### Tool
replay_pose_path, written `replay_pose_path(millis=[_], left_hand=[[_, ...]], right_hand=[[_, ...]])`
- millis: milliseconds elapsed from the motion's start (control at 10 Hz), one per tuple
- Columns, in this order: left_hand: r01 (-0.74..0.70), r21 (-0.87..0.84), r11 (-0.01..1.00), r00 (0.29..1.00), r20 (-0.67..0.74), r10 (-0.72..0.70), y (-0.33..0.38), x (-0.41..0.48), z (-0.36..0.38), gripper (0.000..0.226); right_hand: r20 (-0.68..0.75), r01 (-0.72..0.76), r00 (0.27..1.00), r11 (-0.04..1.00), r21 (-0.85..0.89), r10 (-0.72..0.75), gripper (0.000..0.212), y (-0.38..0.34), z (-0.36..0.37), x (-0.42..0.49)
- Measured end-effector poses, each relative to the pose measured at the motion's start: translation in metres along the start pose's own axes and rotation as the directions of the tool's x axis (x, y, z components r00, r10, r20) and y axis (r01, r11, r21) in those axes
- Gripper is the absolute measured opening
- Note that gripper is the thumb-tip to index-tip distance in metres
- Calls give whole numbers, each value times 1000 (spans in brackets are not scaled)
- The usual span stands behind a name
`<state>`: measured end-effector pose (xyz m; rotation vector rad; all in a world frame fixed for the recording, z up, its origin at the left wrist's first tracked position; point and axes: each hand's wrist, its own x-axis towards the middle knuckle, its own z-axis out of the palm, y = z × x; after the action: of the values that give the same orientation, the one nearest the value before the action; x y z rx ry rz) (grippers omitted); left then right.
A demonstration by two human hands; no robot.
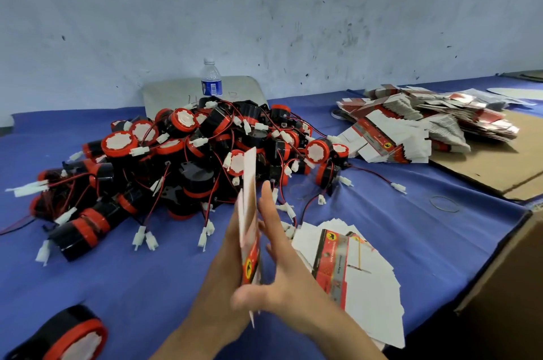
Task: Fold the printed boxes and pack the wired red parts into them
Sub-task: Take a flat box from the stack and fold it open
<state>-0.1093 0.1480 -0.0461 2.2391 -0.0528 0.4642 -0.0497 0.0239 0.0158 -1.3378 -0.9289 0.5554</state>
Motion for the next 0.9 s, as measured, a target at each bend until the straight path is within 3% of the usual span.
replay_pose_path(millis=[100,200,300,400,500,600,700,800,900], left_hand=[[-154,-138,978,953,-284,109,15,-1,-1,72],[-252,-193,948,922,-345,175,25,14,-12,70],[-194,-348,917,943,-322,77,16,15,-17,93],[-186,-451,873,961,-268,66,17,14,-14,84],[-181,-540,822,967,-252,47,22,18,-14,72],[-238,-466,852,942,-323,86,22,19,-17,65],[-335,-143,931,902,-335,272,20,21,-18,68],[-377,215,901,870,-252,424,17,24,-16,82],[-394,336,856,836,-255,485,15,29,-15,101]], right_hand=[[-69,102,993,994,46,-99,113,2,4,4],[-281,123,956,985,119,-86,105,3,-7,11],[-484,36,875,992,120,27,74,4,-29,16],[-538,-37,838,993,115,94,45,10,-45,17],[-566,-59,812,985,162,142,34,10,-55,14],[-501,-130,812,930,345,299,28,3,-65,10],[-378,-232,829,867,441,413,34,-6,-73,6],[-222,-356,854,841,408,470,32,-10,-71,0],[-163,-410,868,863,294,468,29,-11,-67,-6]])
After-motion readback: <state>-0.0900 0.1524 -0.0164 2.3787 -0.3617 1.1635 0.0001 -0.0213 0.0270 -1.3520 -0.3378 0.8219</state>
